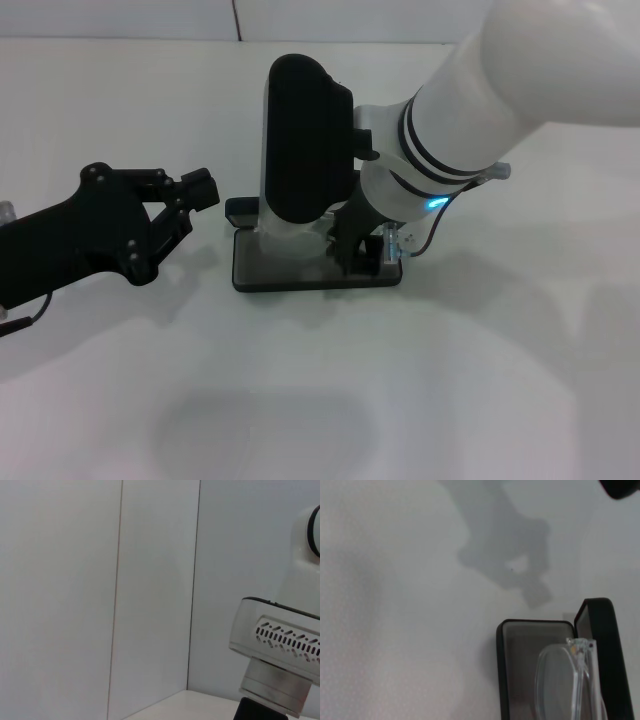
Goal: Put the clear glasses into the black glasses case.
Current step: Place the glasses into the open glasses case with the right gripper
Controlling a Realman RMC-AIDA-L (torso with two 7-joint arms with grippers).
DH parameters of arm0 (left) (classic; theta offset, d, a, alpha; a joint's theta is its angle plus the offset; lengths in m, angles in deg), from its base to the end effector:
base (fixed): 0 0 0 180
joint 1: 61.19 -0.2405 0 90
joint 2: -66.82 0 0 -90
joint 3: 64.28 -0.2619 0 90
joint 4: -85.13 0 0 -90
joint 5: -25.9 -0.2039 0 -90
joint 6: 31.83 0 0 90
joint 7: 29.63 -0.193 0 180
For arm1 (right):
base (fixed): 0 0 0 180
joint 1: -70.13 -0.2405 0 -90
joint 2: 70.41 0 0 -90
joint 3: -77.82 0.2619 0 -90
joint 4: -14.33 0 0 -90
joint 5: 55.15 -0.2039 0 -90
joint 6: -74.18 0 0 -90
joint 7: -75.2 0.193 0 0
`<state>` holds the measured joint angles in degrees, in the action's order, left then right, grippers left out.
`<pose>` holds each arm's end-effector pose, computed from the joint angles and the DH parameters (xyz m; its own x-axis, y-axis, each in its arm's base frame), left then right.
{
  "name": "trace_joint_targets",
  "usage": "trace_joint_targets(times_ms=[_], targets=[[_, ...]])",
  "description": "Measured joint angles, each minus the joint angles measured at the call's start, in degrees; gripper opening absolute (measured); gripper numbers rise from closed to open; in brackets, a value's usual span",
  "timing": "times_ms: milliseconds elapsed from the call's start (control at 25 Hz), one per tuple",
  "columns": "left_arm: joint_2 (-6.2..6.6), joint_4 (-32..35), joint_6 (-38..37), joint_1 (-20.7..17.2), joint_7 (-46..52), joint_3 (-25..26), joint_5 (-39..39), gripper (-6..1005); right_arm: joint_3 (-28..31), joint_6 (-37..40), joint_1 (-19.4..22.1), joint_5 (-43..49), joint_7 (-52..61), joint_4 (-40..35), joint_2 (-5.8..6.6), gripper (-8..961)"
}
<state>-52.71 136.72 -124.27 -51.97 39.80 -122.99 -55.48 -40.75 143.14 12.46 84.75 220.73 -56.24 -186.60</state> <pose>-0.2346 0.2867 -0.0017 0.6968 0.0638 0.7144 0.3782 -0.8790 -0.2903 0.0734 0.3600 -0.1549 0.8854 0.1011 0.4537 0.2146 -0.9547 -0.2061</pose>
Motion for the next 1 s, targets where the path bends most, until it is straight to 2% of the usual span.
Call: trace_joint_targets(times_ms=[1000], targets=[[0.16, 0.01, -0.01, 0.10, 0.24, 0.00, -0.10, 62, 0.23, -0.02, 0.74, 0.58, -0.59, -0.79, 0.00, 114]])
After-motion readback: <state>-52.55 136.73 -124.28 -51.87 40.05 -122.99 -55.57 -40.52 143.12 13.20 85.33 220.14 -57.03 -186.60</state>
